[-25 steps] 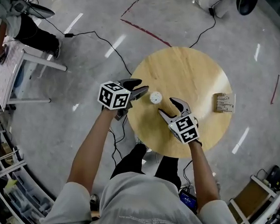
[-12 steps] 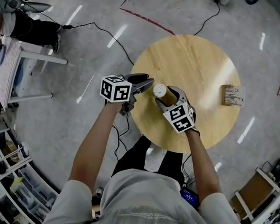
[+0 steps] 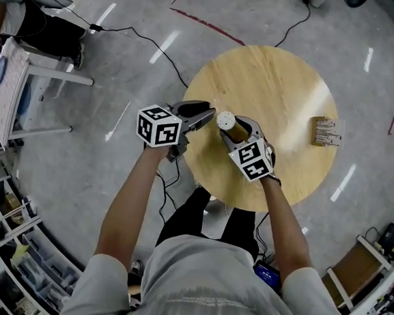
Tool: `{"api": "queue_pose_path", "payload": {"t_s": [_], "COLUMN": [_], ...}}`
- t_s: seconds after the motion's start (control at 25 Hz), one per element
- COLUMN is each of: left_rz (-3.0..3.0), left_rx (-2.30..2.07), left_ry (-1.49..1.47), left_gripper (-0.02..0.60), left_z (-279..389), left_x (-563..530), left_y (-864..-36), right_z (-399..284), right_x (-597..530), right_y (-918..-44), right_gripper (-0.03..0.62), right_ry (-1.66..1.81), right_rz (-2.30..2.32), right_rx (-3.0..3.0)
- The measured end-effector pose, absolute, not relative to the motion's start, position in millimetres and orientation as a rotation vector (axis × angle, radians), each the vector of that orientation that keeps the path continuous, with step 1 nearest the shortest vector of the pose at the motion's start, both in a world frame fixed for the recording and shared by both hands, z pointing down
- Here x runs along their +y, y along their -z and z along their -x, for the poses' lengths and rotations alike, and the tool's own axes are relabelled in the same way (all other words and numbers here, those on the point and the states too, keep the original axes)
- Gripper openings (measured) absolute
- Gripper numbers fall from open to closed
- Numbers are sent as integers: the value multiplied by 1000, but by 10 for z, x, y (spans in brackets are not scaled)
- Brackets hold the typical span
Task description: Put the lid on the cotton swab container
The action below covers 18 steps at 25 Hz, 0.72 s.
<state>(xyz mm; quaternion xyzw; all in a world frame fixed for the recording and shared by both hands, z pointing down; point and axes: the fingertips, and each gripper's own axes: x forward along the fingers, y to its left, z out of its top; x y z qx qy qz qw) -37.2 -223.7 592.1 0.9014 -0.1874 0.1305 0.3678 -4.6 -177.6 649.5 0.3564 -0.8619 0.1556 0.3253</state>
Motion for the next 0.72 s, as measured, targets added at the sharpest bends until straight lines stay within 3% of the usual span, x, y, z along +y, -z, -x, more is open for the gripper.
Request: {"api": "queue_pose_path", "payload": {"t_s": [0.72], "left_rz": [-2578], "left_rx": [-338], "left_ry": [-356], "left_gripper": [115], "left_z": [117], "left_x": [-1776], "left_y": [-5771], "right_z": [47], "right_x": [-1755], "right_y": [-6493], "right_gripper": [249], "right_ry": [-375], "right_rz": [-937], "right_rx": [-2263]}}
